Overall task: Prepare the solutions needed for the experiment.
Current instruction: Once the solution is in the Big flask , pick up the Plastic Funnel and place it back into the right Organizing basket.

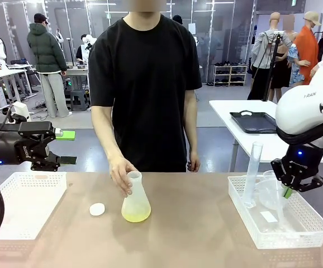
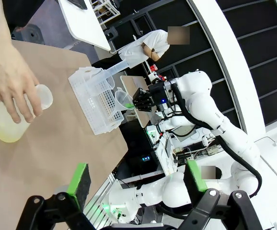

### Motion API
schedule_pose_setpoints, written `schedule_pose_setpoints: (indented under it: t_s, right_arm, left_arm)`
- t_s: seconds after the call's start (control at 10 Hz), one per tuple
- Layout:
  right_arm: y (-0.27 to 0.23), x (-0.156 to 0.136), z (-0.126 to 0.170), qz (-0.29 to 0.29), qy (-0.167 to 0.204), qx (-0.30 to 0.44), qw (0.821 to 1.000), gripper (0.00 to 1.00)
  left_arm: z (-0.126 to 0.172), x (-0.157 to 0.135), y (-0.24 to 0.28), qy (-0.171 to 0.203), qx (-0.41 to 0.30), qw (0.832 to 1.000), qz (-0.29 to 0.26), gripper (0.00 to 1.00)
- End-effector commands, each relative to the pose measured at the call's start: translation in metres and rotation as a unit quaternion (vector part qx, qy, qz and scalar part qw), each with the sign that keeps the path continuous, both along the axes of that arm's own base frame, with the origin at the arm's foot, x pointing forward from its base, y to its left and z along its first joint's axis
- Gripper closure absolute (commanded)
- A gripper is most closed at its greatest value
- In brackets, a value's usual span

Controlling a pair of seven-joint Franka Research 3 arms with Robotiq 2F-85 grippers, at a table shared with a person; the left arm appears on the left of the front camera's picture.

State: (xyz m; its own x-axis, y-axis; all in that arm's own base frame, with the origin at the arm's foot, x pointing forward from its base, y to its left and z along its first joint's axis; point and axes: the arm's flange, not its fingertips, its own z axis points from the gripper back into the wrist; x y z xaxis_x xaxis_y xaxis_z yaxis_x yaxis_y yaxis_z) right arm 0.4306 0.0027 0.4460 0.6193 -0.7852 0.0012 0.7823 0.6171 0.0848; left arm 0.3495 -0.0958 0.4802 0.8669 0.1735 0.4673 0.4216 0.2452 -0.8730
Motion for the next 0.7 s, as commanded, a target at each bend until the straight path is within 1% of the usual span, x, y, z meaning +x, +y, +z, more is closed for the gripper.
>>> schedule_pose_setpoints:
  t_s: [0.0,0.2,0.4,0.6]
  right_arm:
    - [0.0079,0.0122,-0.005,-0.041,-0.022,-0.023,0.999,0.97]
    - [0.0088,0.015,-0.0085,-0.045,-0.023,-0.035,0.998,0.97]
    - [0.0089,0.0167,-0.0129,-0.048,-0.015,-0.022,0.998,0.91]
    - [0.0091,0.016,-0.0125,-0.052,-0.024,-0.019,0.998,0.74]
  left_arm:
    - [0.0022,-0.0006,-0.0031,0.006,-0.016,1.0,0.004,0.0]
    - [0.0022,-0.0006,-0.0031,0.006,-0.016,1.0,0.004,0.0]
    - [0.0022,-0.0006,-0.0031,0.006,-0.016,1.0,0.004,0.0]
    - [0.0022,-0.0006,-0.0031,0.006,-0.016,1.0,0.004,0.0]
